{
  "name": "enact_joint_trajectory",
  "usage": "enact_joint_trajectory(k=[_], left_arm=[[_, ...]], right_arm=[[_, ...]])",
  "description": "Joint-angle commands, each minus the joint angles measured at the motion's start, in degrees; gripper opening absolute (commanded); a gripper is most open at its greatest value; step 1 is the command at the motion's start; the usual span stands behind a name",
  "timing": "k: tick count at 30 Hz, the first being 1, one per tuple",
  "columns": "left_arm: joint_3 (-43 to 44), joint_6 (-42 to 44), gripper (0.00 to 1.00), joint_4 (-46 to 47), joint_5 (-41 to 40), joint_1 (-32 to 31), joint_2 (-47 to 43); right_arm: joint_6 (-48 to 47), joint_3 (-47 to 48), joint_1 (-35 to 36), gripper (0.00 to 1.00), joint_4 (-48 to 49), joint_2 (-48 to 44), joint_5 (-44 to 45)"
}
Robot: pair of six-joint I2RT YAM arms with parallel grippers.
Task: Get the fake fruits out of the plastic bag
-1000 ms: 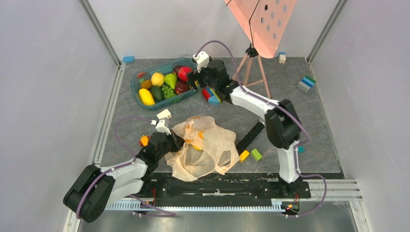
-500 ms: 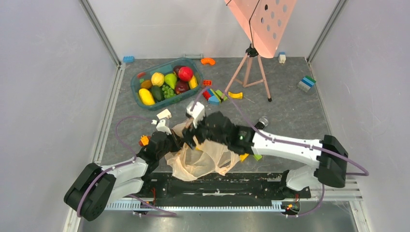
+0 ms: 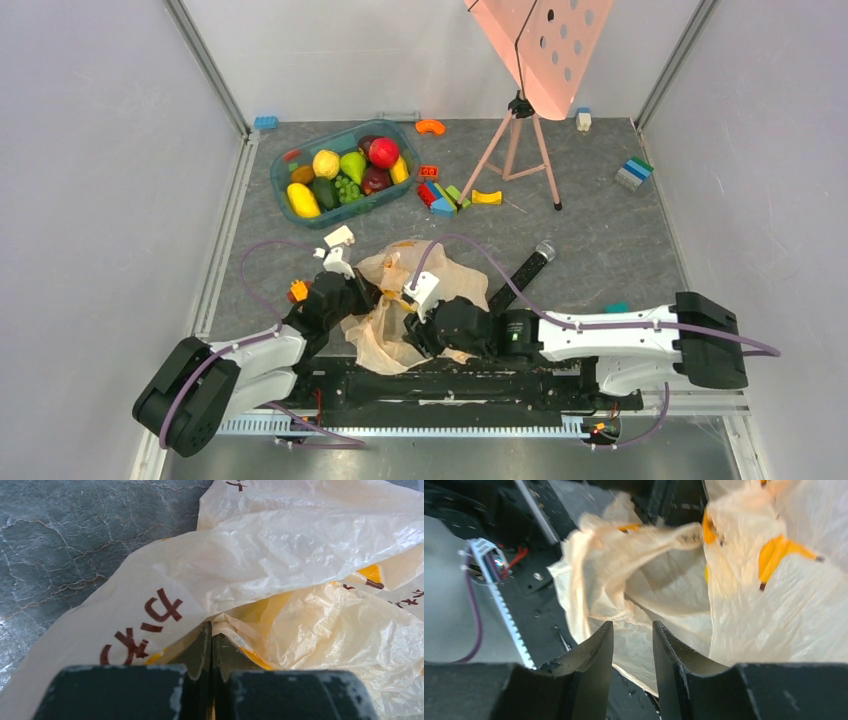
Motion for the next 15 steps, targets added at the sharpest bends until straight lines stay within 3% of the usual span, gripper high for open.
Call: enact_joint_trajectory(k=[1,15], left_arm=[[0.1,2.1,0.02,2.8,2.3,0.2,-2.0],[-2.2,1.6,0.02,7.0,4.1,0.2,-5.6]], right_arm=[[4.3,-2.1,0.4,0.37,2.7,3.0,5.2],[2.5,0.9,1.2,0.37,0.0,14.8,23.3]])
